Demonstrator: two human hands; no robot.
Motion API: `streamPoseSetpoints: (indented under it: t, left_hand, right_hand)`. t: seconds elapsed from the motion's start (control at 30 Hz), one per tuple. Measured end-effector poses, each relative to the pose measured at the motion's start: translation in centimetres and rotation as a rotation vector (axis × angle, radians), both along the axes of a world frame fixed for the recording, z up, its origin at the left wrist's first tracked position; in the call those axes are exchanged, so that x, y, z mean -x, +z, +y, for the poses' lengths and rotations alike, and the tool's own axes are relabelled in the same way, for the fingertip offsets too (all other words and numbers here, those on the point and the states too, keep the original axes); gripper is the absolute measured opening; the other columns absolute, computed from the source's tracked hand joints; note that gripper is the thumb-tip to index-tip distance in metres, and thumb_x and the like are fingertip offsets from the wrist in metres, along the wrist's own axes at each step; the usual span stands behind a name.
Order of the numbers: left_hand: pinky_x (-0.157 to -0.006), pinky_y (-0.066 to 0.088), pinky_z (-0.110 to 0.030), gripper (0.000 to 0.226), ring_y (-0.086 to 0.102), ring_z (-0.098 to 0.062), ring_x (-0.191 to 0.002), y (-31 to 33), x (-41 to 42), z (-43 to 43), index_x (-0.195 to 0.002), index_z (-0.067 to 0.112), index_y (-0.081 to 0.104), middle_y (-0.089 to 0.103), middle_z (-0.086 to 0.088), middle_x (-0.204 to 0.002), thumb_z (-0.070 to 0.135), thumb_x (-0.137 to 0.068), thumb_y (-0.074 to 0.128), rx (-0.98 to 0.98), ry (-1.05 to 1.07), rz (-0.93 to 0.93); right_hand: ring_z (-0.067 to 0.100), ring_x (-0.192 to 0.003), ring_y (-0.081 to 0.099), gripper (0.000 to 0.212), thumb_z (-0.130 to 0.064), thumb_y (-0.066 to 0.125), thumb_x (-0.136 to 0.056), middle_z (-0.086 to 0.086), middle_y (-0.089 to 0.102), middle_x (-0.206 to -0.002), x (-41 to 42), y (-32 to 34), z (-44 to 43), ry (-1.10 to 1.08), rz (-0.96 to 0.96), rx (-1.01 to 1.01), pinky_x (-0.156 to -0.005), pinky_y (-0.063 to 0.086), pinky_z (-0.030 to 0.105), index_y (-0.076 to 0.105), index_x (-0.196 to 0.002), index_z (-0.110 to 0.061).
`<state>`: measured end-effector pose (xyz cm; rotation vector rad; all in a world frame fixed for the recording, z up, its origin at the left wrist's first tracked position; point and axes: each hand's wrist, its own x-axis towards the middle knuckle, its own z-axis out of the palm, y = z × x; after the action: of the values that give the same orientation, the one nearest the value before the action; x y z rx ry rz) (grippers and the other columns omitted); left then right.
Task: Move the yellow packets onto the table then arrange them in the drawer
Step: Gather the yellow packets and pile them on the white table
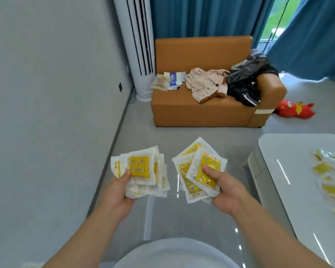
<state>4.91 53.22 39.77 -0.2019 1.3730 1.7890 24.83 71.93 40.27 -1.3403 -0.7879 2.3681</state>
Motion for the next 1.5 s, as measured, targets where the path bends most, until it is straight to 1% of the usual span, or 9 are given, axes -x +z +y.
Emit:
streamPoseSetpoints:
  t: [0.17,0.27,0.4,0.6,0.97,1.13,1.33,1.4,1.5]
  left_hand:
    - [-0.086,0.056,-0.047,0.026,0.074,-0.025,-0.096,1.1,-3.2,10.9,-0.127,0.018,0.064,0.076,-0.007,-0.113,0.020,-0.104,0.052,0.040,-0.195,0.041]
    - [-0.077,0.058,-0.044,0.021,0.075,-0.023,-0.091,0.7,-5.2,17.1,-0.119,0.021,0.066,0.076,-0.005,-0.111,0.019,-0.104,0.052,0.071,-0.301,0.037]
    - [-0.070,0.060,-0.043,0.019,0.076,-0.023,-0.089,-0.9,-8.1,25.5,-0.118,0.021,0.066,0.077,-0.004,-0.110,0.019,-0.104,0.052,0.099,-0.428,-0.017]
    - [-0.058,0.061,-0.039,0.023,0.075,-0.025,-0.092,-3.8,-12.7,39.9,-0.124,0.019,0.063,0.075,-0.007,-0.115,0.019,-0.104,0.053,0.131,-0.655,-0.052]
    - [-0.074,0.059,-0.045,0.029,0.071,-0.030,-0.105,-7.4,-23.6,63.8,-0.131,0.019,0.058,0.072,-0.010,-0.120,0.021,-0.102,0.057,0.200,-1.037,-0.042]
    - [-0.094,0.054,-0.055,0.031,0.069,-0.033,-0.112,-10.7,-30.1,70.1,-0.133,0.018,0.059,0.071,-0.012,-0.123,0.021,-0.103,0.056,0.248,-1.124,-0.024]
    - [-0.095,0.054,-0.053,0.027,0.071,-0.028,-0.106,-14.7,-37.7,76.0,-0.128,0.024,0.062,0.074,-0.005,-0.118,0.024,-0.101,0.060,0.420,-1.140,0.071]
    - [-0.096,0.054,-0.054,0.028,0.071,-0.027,-0.106,-16.2,-39.9,78.1,-0.128,0.026,0.064,0.074,-0.002,-0.117,0.028,-0.100,0.062,0.464,-1.156,0.105]
    - [-0.095,0.055,-0.052,0.025,0.072,-0.026,-0.104,-19.5,-43.4,82.0,-0.123,0.029,0.066,0.075,0.000,-0.114,0.031,-0.098,0.065,0.545,-1.134,0.135]
  right_hand:
    - [0.037,-0.102,0.074,0.062,-0.018,0.083,-0.073,0.012,0.076,-0.115,-6.7,-0.1,5.9,-0.229,0.028,0.013,-0.094,0.051,0.066,0.065,-0.132,-0.021]
    - [0.035,-0.099,0.075,0.060,-0.021,0.083,-0.072,0.011,0.076,-0.114,-10.2,-0.6,8.6,-0.351,0.020,0.028,-0.095,0.053,0.062,0.067,-0.130,-0.021]
    - [0.035,-0.101,0.074,0.035,-0.016,0.076,-0.086,0.010,0.077,-0.110,-14.6,-1.1,12.2,-0.512,0.023,0.037,-0.097,0.051,0.062,0.070,-0.120,-0.022]
    - [0.036,-0.100,0.074,0.043,-0.013,0.077,-0.083,0.011,0.077,-0.111,-19.8,-2.9,20.6,-0.757,-0.019,0.064,-0.087,0.056,0.058,0.068,-0.124,-0.023]
    - [0.038,-0.104,0.072,0.051,-0.010,0.077,-0.080,0.012,0.076,-0.112,-28.5,-5.3,32.7,-1.182,-0.078,0.179,-0.096,0.048,0.071,0.065,-0.128,-0.022]
    - [0.033,-0.095,0.075,0.037,-0.008,0.073,-0.089,0.012,0.077,-0.111,-33.5,-8.1,36.6,-1.303,-0.051,0.256,-0.073,0.062,0.054,0.068,-0.124,-0.018]
    - [0.029,-0.086,0.078,0.040,-0.010,0.076,-0.087,0.010,0.078,-0.109,-40.3,-13.2,43.2,-1.320,-0.062,0.369,-0.069,0.063,0.049,0.069,-0.126,-0.017]
    - [0.028,-0.089,0.077,0.045,-0.010,0.079,-0.084,0.010,0.078,-0.109,-42.2,-15.0,45.7,-1.299,-0.078,0.403,-0.072,0.063,0.049,0.067,-0.128,-0.015]
    - [0.030,-0.097,0.075,0.051,-0.011,0.083,-0.080,0.008,0.078,-0.107,-44.8,-17.9,50.6,-1.267,-0.149,0.446,-0.094,0.055,0.059,0.065,-0.128,-0.016]
